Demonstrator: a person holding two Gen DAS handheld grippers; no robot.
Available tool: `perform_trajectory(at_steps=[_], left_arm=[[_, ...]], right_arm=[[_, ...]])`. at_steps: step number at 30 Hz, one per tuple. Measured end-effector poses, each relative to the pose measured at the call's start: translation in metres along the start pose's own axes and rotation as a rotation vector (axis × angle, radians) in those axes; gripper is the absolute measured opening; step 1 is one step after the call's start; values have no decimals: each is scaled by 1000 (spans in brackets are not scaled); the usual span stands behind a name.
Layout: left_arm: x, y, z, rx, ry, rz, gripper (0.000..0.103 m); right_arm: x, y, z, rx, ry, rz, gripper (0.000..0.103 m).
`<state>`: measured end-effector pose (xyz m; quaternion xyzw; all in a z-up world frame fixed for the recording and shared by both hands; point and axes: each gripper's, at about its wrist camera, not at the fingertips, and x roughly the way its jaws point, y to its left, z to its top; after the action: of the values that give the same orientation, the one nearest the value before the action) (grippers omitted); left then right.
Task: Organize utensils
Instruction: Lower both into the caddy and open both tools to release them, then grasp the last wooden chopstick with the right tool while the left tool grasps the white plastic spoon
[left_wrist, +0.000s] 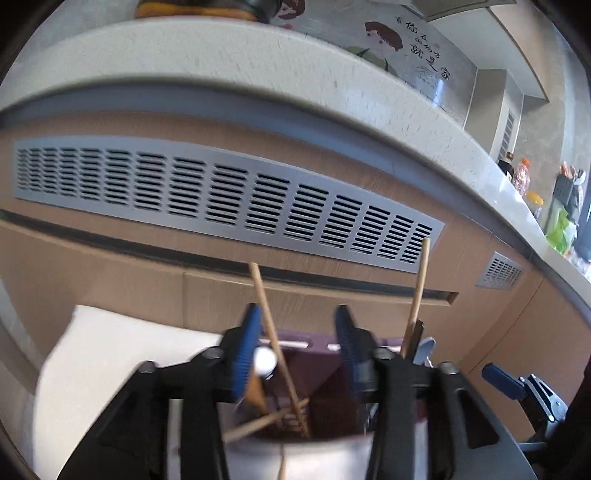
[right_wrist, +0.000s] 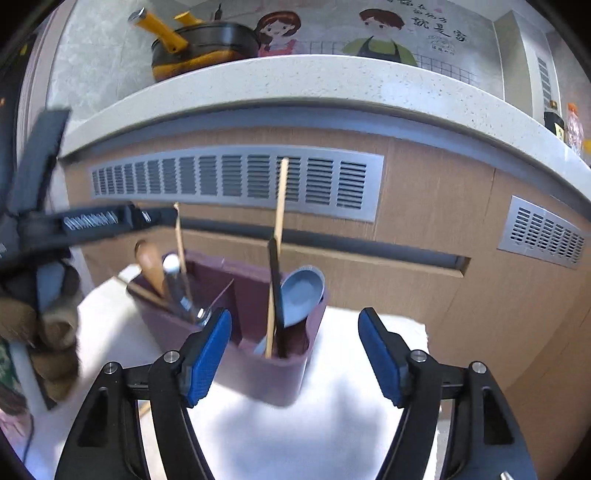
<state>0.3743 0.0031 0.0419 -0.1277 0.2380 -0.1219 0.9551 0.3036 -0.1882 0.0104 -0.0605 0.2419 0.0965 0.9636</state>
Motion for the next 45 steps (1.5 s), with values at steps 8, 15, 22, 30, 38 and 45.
perform_trajectory(at_steps=[8, 15, 22, 30, 38, 45], left_arm=[[-72, 27, -22, 28, 61, 104, 67], [-102, 68, -74, 27, 193, 228, 72], [-117, 92, -122, 54, 303, 281, 73], [-119, 97, -131, 44, 328, 279, 75], [-117, 85, -130, 61, 357, 237, 77], [-94, 49, -144, 125, 485, 56, 77]], right_arm=[[3, 39, -22, -16, 183, 29, 77], [31, 95, -52, -6, 394, 122, 60], [62, 132, -71, 41, 544, 158, 35], [63, 150, -70, -43, 547, 91, 31], [41, 113, -74, -70, 548, 102, 7], [4, 49, -96, -7, 538, 36, 7]])
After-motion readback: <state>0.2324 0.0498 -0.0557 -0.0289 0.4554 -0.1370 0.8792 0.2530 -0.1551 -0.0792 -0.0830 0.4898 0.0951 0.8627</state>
